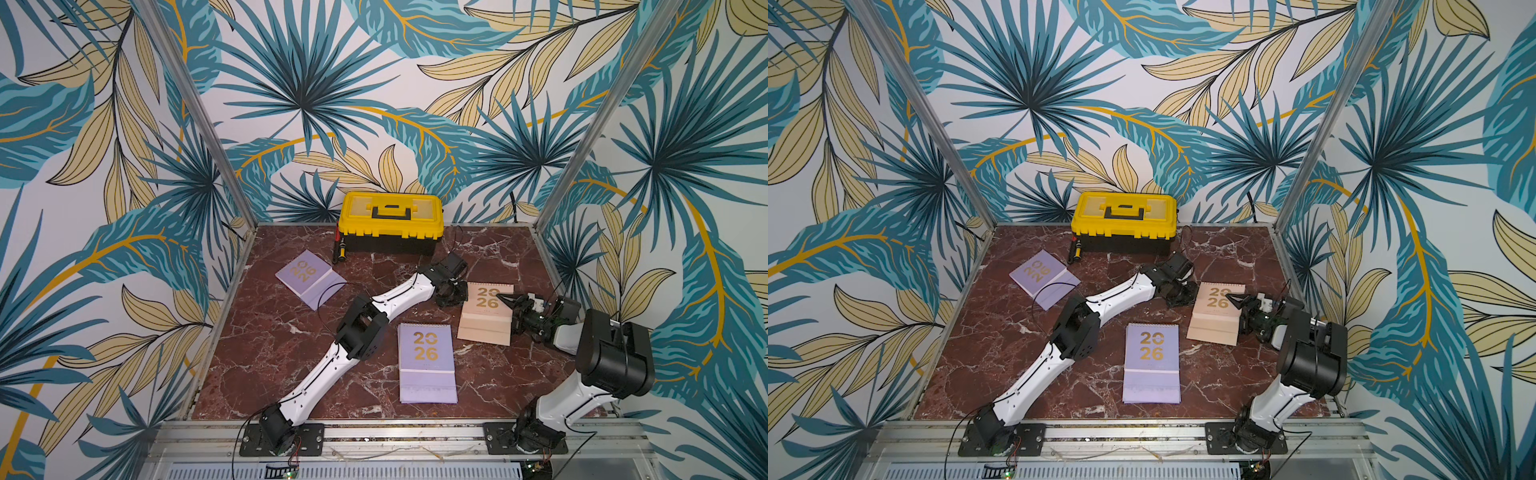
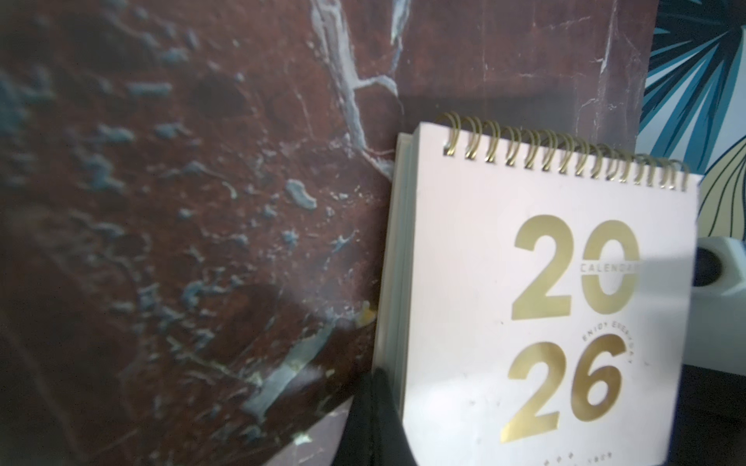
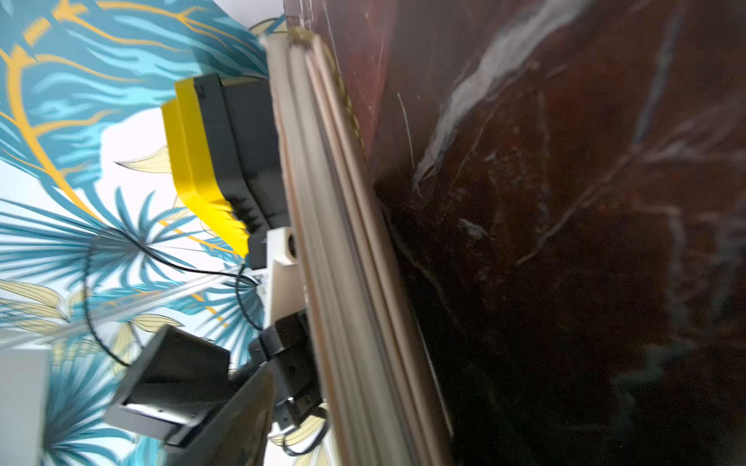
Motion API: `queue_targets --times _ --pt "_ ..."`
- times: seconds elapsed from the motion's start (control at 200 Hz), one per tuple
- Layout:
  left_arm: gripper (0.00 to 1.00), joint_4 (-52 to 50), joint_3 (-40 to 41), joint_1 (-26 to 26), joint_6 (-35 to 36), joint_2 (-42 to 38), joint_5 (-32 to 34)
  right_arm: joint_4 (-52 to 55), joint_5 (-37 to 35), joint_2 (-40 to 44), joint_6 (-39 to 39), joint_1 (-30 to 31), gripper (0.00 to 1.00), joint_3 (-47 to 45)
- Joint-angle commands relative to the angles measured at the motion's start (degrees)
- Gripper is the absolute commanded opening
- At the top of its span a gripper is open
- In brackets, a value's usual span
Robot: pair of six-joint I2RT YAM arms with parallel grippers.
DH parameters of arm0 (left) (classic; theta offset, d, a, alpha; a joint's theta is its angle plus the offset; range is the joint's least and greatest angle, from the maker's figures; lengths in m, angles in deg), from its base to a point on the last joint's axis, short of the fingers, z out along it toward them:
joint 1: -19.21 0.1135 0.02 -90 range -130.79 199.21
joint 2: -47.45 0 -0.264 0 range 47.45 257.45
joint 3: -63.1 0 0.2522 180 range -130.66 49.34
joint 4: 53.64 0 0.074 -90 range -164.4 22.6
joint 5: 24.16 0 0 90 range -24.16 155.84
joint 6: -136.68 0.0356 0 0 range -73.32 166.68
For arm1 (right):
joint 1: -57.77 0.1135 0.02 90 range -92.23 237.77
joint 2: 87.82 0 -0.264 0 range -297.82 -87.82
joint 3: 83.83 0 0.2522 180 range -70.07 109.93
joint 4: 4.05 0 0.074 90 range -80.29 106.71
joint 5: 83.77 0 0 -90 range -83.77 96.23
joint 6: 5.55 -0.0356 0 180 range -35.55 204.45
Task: Stack the calendars
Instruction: Pick up the calendar at the center of the board, then place the calendar at the calendar.
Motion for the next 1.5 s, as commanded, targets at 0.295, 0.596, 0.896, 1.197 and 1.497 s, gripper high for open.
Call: queue_targets --times 0.295,0.596,0.896,1.197,1.497 --pt "0.00 0.10 -3.05 0.68 0.64 -3.53 -3.62 24.57 -5.53 6.13 16.64 0.64 0.21 5.43" --pt "0.00 0.10 -4.19 1.80 1.03 -8.23 -4.52 32.92 -7.47 11.85 19.11 0.68 0.04 8.67" --pt "0.00 0.16 5.02 1.87 2.52 -20.80 -2.88 44.05 -8.20 24.57 20.91 1.65 0.00 11.26" --pt "0.04 0.43 21.22 2.31 3.05 -34.92 -2.98 44.65 -6.65 33.75 19.52 9.85 0.00 8.27" --pt "0.13 4.81 39.07 3.18 2.74 -47.87 -0.27 35.82 -3.64 41.75 11.50 17.63 0.00 -0.27"
